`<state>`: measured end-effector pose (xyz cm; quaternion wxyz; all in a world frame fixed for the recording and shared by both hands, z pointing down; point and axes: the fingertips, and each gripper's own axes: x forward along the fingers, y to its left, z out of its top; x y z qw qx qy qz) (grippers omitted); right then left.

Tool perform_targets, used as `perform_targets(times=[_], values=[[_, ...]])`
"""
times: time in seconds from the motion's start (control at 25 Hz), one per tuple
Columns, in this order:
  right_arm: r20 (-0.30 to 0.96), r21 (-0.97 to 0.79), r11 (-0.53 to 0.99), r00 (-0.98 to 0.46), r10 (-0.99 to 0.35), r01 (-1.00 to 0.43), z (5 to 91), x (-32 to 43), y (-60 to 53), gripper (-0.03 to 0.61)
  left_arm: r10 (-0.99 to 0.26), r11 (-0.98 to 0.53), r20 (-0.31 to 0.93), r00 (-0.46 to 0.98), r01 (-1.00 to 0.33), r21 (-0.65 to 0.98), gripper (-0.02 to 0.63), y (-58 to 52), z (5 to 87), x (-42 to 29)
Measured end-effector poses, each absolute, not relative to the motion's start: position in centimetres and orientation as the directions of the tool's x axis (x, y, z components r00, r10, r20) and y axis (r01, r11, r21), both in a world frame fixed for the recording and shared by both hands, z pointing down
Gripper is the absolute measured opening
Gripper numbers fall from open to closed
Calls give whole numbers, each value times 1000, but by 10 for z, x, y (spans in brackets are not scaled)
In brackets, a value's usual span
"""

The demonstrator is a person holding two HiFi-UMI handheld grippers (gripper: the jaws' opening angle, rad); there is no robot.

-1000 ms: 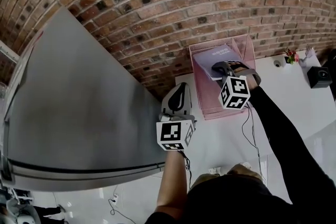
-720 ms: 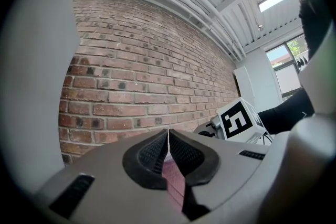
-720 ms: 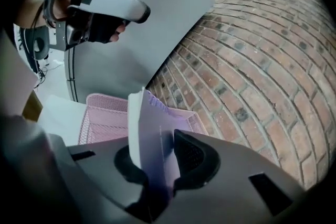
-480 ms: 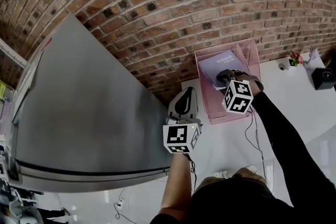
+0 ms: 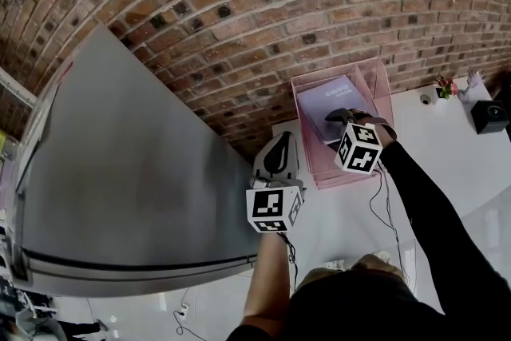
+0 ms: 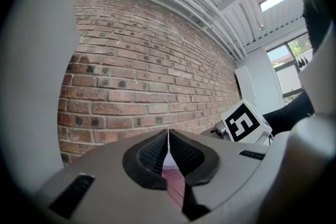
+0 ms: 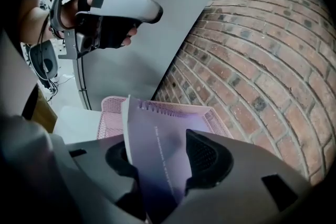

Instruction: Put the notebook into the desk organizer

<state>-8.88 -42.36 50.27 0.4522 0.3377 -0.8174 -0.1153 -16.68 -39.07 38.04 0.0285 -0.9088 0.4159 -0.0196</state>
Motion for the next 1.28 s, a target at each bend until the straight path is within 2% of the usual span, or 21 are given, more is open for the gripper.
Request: perform_targets(times=[0.44, 1.0, 1.28], values=[[712, 421, 807, -400, -577, -415, 515, -95, -407, 260, -754, -656, 12, 656, -752, -61, 20, -387, 382, -162], [743, 337, 864, -459, -488, -373, 526, -109, -380, 278, -747, -665, 24, 665, -745, -55, 20, -380, 382, -158], [727, 332, 860, -475, -495, -388, 522, -114, -373, 279, -748, -663, 22, 663, -747, -48, 20, -377, 383, -159]])
